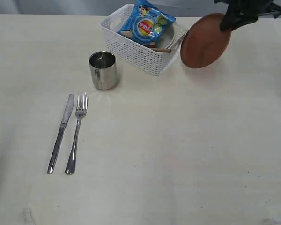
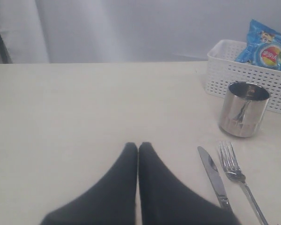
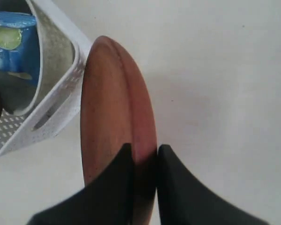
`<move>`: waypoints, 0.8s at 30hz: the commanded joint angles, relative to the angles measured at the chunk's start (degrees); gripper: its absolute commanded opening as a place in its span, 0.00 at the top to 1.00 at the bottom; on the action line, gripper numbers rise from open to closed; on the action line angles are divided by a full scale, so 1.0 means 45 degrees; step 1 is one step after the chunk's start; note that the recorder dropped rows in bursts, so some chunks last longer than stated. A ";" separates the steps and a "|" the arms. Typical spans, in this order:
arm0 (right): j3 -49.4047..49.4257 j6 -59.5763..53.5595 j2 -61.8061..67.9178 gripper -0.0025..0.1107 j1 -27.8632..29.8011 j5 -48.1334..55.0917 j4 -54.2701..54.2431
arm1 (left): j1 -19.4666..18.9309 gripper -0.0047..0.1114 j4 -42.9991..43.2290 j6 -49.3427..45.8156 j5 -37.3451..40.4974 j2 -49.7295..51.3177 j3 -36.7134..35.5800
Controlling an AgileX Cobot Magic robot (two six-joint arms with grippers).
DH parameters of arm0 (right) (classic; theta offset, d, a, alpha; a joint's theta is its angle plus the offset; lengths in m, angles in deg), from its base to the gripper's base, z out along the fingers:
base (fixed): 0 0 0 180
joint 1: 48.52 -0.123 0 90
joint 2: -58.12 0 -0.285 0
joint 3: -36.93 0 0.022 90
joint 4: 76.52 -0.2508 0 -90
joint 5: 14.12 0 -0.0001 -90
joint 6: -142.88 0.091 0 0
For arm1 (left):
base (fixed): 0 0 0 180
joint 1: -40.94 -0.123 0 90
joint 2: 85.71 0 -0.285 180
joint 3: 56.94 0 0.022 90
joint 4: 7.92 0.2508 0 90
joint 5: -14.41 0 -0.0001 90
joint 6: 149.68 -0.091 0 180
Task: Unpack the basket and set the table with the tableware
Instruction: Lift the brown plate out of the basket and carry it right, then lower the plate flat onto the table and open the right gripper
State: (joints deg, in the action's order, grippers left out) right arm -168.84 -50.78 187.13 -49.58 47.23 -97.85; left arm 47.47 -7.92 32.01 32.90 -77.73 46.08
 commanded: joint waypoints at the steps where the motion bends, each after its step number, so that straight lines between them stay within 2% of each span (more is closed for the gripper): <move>1: 0.0873 -0.0585 0.0194 0.98 -0.0064 -0.0797 -0.1232 | -0.0029 0.96 0.0000 0.0003 -0.0039 -0.0044 -0.0051; 12: 0.0930 -0.2242 0.1603 0.98 -0.0120 -0.1215 -0.4866 | -0.0029 0.96 0.0000 0.0003 -0.0039 -0.0044 -0.0051; 18: 0.0930 -0.2594 0.1725 0.98 -0.0087 -0.0331 -0.4571 | -0.0029 0.96 0.0000 0.0003 -0.0039 -0.0044 -0.0051; 24: 0.0930 -0.1992 0.1369 0.98 0.0060 0.1605 -0.1762 | -0.0029 0.96 0.0000 0.0003 -0.0039 -0.0044 -0.0051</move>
State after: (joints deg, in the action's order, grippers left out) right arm -164.65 -60.65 194.26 -49.84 50.09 -111.46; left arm 47.47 -7.92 32.01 32.90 -77.73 46.08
